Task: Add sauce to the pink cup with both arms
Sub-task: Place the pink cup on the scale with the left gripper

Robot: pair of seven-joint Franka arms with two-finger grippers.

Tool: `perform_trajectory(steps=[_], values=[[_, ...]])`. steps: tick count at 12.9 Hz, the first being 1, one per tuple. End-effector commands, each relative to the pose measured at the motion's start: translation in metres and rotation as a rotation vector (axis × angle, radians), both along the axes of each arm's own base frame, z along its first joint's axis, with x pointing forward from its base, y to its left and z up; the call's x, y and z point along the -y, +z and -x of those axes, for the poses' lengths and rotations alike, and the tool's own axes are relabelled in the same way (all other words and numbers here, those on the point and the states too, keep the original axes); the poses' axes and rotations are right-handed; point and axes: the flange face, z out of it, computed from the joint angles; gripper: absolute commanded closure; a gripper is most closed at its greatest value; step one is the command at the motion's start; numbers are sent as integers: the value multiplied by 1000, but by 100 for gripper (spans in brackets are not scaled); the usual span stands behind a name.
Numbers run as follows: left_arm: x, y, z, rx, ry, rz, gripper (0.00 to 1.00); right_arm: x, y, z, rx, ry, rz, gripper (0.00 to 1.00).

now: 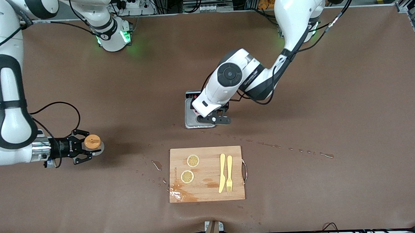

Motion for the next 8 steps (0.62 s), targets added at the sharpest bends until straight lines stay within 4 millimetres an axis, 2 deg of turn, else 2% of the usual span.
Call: perform_trajectory(steps=[1,4,6,7,8], values=[[-76,70,-37,37,120,-10,0,-41,39,5,-23,-7,117,63],[-190,141,-70,79,257,-46,0,-84,61,9,-54,-23,205,63],[-247,163,-82,88,253,-74,0,-118,75,14,-60,-16,274,63],[-278,166,-86,75,202,-106,0,-134,80,17,-67,-19,334,63],[-315,177,-92,87,189,-131,0,-155,84,22,-70,-10,368,64]])
